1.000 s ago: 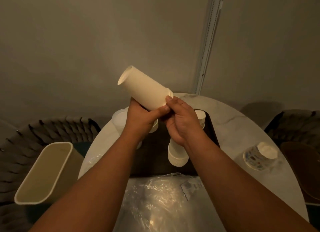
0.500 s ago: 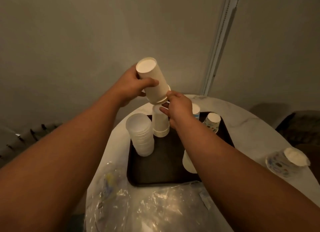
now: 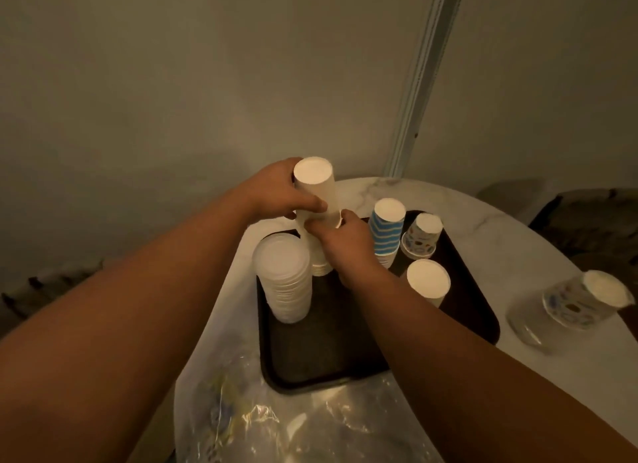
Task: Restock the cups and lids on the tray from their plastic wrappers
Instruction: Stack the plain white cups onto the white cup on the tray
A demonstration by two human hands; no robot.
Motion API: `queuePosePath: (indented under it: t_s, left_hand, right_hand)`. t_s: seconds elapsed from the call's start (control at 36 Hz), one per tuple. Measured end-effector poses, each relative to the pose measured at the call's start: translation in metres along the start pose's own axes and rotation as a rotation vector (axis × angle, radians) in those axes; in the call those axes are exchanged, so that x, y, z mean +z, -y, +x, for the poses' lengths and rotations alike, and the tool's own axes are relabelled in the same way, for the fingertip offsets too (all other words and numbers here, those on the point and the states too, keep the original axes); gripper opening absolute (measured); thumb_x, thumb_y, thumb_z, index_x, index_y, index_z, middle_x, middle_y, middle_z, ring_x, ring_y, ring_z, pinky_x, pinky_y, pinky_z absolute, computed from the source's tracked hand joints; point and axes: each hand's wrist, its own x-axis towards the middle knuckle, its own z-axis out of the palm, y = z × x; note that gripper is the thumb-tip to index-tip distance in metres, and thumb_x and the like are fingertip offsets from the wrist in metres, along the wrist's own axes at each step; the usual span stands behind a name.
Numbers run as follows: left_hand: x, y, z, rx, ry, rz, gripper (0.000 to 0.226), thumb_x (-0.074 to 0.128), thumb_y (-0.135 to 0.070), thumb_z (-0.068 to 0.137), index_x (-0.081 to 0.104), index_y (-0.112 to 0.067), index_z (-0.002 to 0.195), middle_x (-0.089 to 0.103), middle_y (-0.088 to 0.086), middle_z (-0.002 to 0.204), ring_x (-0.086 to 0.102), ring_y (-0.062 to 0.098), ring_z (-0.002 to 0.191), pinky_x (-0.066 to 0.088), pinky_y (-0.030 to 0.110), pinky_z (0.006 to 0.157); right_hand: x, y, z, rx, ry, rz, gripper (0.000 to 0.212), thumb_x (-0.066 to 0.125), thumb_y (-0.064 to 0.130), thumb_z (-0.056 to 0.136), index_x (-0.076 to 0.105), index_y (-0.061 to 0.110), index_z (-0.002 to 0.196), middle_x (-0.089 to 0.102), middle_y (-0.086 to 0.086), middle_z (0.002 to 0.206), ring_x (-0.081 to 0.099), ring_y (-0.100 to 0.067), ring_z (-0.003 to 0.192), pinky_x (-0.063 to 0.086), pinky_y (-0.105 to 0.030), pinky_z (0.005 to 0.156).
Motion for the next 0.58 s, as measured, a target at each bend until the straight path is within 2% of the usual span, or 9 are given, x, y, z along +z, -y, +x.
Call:
queuePosePath:
  t_s: [0.08, 0.17, 0.19, 0.28, 0.36, 0.5, 0.58]
  left_hand:
    - [0.008, 0.007, 0.0, -0.013, 0.034, 0.052, 0.062, 0.086, -0.017, 0.07, 0.054, -0.024, 0.122, 0.064, 0.001, 0.109, 0.066, 0.025, 0.098, 0.061, 0.046, 0.076]
    - [0.012, 0.011, 0.001, -0.026, 0.044, 0.071, 0.061, 0.085, -0.025, 0.073, 0.053, -0.027, 0.125, 0.06, 0.001, 0.118, 0.063, 0.024, 0.101, 0.061, 0.049, 0.073]
    - [0.013, 0.012, 0.002, -0.034, 0.05, 0.067, 0.06, 0.083, -0.027, 0.075, 0.052, -0.028, 0.127, 0.058, 0.0, 0.122, 0.062, 0.023, 0.104, 0.061, 0.049, 0.074]
    - [0.016, 0.013, 0.003, -0.008, 0.061, 0.133, 0.054, 0.08, -0.028, 0.079, 0.056, -0.027, 0.128, 0.059, 0.001, 0.125, 0.06, 0.019, 0.107, 0.061, 0.043, 0.077]
    - [0.018, 0.014, 0.006, 0.009, 0.044, 0.225, 0.049, 0.081, -0.025, 0.079, 0.061, -0.023, 0.124, 0.062, 0.003, 0.126, 0.062, 0.02, 0.104, 0.06, 0.042, 0.078]
    - [0.02, 0.009, 0.009, -0.038, 0.082, 0.268, 0.048, 0.08, -0.019, 0.08, 0.061, -0.019, 0.124, 0.059, 0.005, 0.126, 0.067, 0.027, 0.097, 0.061, 0.045, 0.075]
    - [0.02, 0.004, 0.009, -0.035, 0.095, 0.371, 0.052, 0.079, -0.026, 0.081, 0.058, -0.019, 0.129, 0.058, 0.005, 0.131, 0.065, 0.026, 0.101, 0.059, 0.041, 0.083]
  right_hand:
    - [0.005, -0.007, 0.0, 0.015, 0.053, -0.055, 0.069, 0.067, 0.045, 0.082, 0.048, 0.008, 0.137, 0.055, -0.015, 0.135, 0.052, -0.036, 0.122, 0.045, -0.05, 0.102]
    - [0.012, -0.023, 0.007, 0.051, 0.01, 0.007, 0.09, 0.064, 0.059, 0.061, 0.048, 0.018, 0.139, 0.056, -0.01, 0.134, 0.056, -0.029, 0.117, 0.049, -0.049, 0.098]
    - [0.014, -0.031, 0.011, 0.054, 0.012, 0.022, 0.091, 0.064, 0.059, 0.06, 0.046, 0.021, 0.141, 0.055, -0.009, 0.135, 0.056, -0.028, 0.118, 0.049, -0.049, 0.099]
    - [0.011, -0.03, 0.009, 0.055, 0.036, 0.019, 0.071, 0.068, 0.044, 0.079, 0.044, 0.022, 0.142, 0.056, -0.008, 0.134, 0.055, -0.028, 0.12, 0.047, -0.05, 0.101]
    - [0.007, -0.029, 0.006, 0.037, 0.047, 0.006, 0.056, 0.063, 0.036, 0.09, 0.047, 0.021, 0.141, 0.058, -0.008, 0.133, 0.055, -0.028, 0.12, 0.047, -0.049, 0.101]
    - [0.004, -0.028, 0.005, 0.042, 0.062, 0.001, 0.055, 0.056, 0.035, 0.096, 0.04, 0.02, 0.147, 0.051, -0.007, 0.143, 0.05, -0.029, 0.128, 0.045, -0.048, 0.105]
    - [0.0, -0.025, 0.002, 0.012, 0.063, -0.01, 0.054, 0.055, 0.034, 0.096, 0.042, 0.017, 0.145, 0.053, -0.009, 0.14, 0.052, -0.03, 0.126, 0.045, -0.047, 0.104]
